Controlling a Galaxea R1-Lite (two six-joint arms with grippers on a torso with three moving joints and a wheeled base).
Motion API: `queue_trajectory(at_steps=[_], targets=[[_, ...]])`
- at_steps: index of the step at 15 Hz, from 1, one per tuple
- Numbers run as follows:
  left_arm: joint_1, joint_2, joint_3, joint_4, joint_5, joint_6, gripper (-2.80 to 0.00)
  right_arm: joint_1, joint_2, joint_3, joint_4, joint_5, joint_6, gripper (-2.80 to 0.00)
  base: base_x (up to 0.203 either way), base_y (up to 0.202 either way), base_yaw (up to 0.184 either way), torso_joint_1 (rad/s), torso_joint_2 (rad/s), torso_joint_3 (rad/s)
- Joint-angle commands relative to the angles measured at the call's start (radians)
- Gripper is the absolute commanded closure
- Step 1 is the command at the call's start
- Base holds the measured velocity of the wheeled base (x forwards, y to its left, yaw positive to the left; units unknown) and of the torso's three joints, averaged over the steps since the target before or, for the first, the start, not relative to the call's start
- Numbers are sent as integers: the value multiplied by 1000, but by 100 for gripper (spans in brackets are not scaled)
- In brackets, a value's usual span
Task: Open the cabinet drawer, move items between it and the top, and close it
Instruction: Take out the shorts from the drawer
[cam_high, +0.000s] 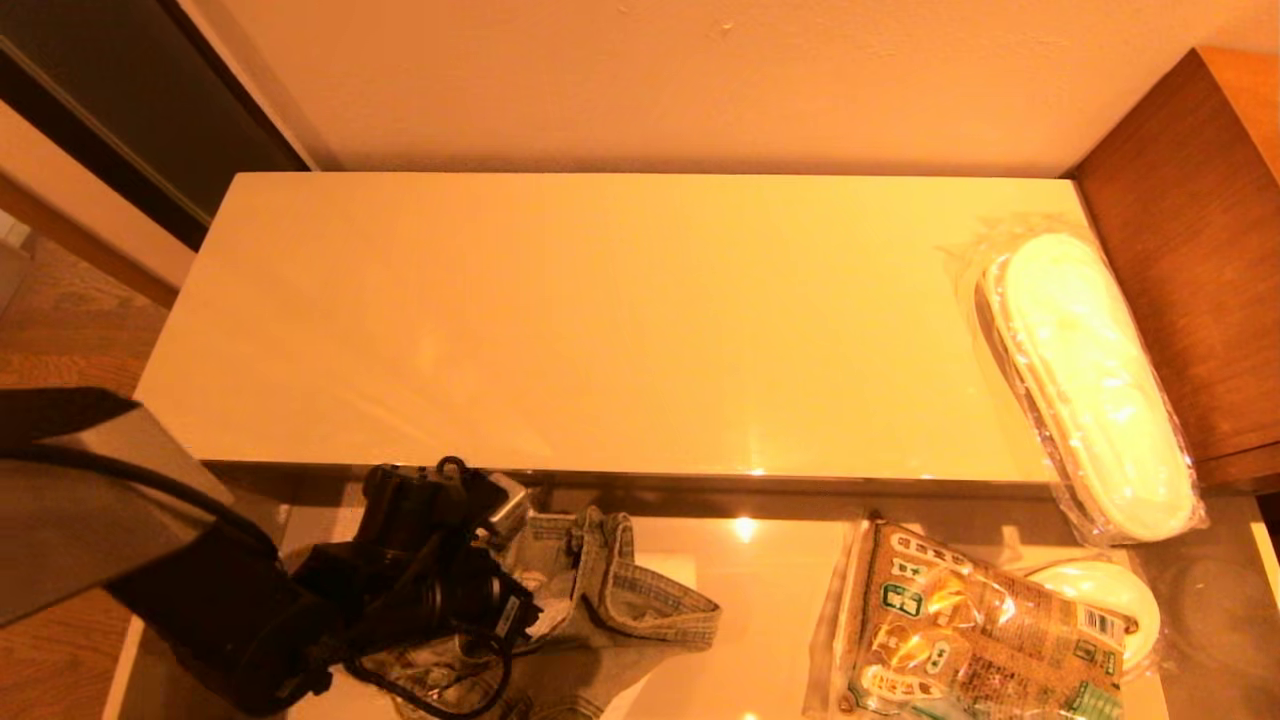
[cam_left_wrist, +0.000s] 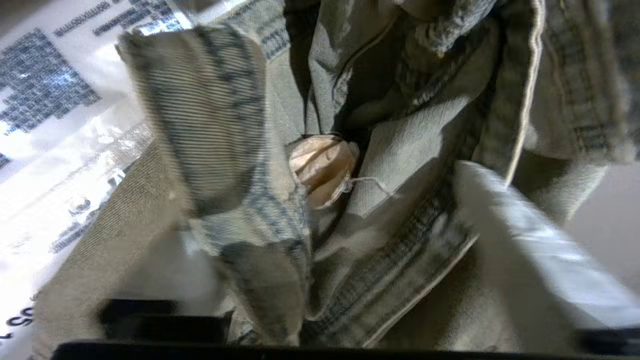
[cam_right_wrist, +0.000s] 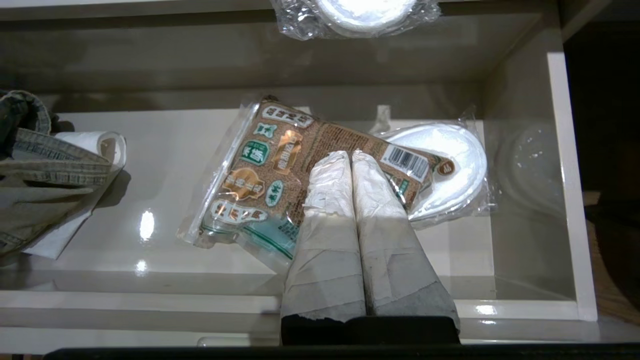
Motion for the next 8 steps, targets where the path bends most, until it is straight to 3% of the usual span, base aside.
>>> queue_trajectory(at_steps=[1,8], targets=[[-16,30,-37,0,-1,-6,0,0,-2,0,1,0,0,0,0,0,0,0,0,0],[-21,-35,-101,-3,1,-73,0,0,-2,0,1,0,0,0,0,0,0,0,0,0]])
